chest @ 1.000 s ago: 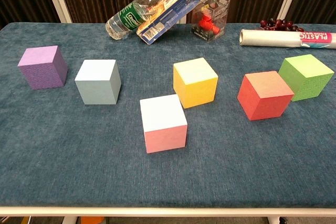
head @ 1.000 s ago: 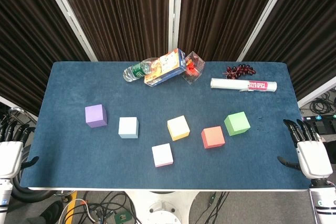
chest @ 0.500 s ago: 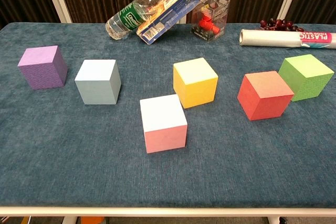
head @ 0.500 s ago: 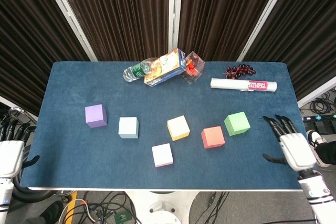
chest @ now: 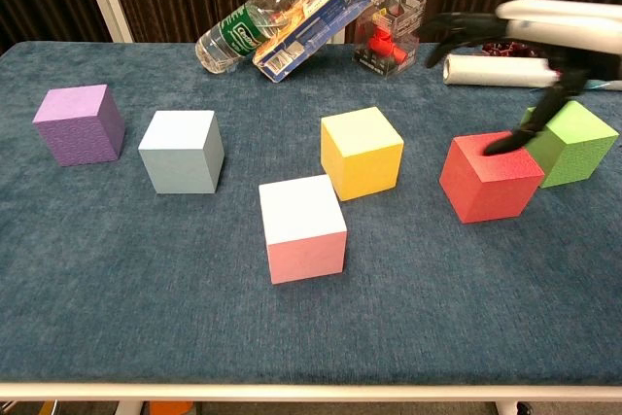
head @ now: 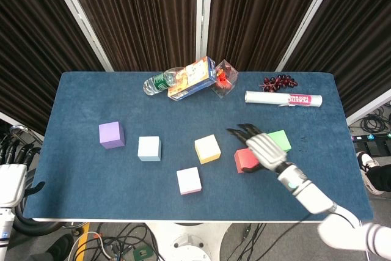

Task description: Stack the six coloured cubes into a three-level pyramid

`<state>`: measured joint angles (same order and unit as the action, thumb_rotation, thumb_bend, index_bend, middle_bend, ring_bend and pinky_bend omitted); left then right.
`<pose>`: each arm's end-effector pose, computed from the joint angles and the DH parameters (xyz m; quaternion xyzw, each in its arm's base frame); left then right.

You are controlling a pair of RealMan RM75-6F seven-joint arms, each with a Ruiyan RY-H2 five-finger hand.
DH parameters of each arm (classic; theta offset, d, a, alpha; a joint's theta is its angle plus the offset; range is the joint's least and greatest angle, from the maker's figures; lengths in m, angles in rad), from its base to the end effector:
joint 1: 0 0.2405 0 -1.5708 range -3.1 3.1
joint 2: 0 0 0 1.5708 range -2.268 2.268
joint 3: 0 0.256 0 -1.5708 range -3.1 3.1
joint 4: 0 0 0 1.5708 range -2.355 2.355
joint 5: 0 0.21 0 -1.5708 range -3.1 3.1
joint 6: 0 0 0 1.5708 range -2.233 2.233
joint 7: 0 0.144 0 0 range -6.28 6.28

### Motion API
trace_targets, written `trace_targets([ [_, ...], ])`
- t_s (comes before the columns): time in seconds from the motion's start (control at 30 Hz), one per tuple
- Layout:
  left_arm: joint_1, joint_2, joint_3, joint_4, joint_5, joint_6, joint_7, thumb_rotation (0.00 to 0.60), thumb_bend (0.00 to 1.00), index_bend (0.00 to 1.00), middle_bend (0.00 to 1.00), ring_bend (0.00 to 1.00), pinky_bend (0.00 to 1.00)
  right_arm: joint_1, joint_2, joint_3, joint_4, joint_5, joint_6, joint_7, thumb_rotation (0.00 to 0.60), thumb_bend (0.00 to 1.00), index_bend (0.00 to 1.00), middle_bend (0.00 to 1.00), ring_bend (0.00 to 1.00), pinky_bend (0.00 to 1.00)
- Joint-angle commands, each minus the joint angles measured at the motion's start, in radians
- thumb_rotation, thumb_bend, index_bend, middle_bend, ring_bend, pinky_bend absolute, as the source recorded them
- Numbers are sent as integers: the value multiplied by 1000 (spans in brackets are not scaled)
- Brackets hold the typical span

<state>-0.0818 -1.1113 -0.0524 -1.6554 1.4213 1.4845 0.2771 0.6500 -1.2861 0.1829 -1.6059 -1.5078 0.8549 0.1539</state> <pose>-0.3137 0.1796 0.1618 -0.6148 -0.3343 -0.2994 0.6485 -0.1571 -0.3230 0.0428 0.7569 -0.4101 0.4154 0.2938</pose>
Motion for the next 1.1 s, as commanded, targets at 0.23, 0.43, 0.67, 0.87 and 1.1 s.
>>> trace_targets([
  [0.23,5,3,2,12,-8,-3,-24,600,0,222,162,35,14,141,-224,39,193,117,-110,-45,600,26,0,156,0,48],
  [0.43,8,3,4,23,-9,-6,-44,600,0,222,162,35,14,165,-286,25,259,136,-112,-60,600,28,5,196,0,48],
  [0.67,7,-2,5,39,-8,-11,-63,600,0,222,162,35,14,182,-362,19,353,131,-88,-23,600,98,114,314,14,47],
  [0.87,7,-2,4,49,-6,-12,-77,600,0,222,162,35,14,173,-413,38,390,140,-15,-1,600,153,196,424,108,45],
  [1.1,5,-3,3,52,0,-10,-82,600,0,222,162,35,14,189,-445,89,348,273,-28,-114,600,157,200,436,118,46],
])
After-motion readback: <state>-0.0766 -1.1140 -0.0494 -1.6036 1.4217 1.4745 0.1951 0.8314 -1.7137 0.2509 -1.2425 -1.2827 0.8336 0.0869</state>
